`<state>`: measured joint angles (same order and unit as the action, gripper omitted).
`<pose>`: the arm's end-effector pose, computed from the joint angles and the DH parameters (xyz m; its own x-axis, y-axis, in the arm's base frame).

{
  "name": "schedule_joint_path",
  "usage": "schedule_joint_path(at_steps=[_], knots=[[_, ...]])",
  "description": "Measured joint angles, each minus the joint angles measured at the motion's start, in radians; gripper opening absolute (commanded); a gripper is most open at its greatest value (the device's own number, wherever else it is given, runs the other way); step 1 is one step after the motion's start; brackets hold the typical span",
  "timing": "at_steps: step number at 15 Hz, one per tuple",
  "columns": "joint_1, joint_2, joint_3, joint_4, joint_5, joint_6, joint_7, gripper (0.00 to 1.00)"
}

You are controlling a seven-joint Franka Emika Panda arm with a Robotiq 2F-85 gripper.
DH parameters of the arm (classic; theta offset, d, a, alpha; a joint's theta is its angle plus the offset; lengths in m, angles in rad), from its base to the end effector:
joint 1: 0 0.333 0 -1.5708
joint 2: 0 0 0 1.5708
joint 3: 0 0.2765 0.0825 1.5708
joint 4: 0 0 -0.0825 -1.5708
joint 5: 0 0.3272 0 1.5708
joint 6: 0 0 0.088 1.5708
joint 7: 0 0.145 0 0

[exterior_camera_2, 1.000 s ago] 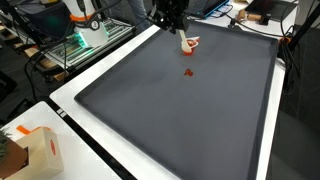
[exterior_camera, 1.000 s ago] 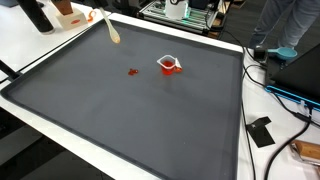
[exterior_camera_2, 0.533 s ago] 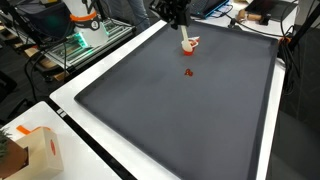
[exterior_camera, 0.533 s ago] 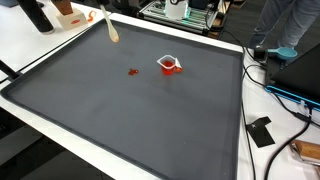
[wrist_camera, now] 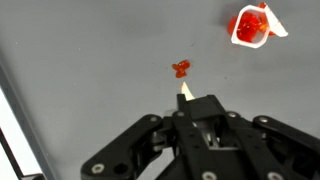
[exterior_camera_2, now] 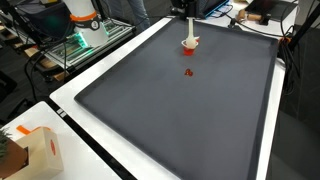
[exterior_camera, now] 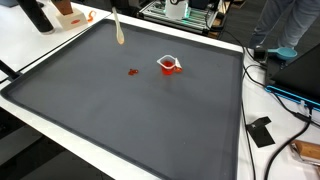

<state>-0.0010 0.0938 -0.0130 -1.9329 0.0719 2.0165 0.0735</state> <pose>0.5248 -0.0006 0.3849 0.9929 -0.1180 -0.0158 -0.1188 -0.9910 -0.0623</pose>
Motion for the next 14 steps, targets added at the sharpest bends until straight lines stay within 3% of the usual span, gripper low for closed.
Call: schedule_joint_path(at_steps=[14], knots=[[0.181,0.058,0.106,-0.008,-0.463,-0.046,0.400,0.06]])
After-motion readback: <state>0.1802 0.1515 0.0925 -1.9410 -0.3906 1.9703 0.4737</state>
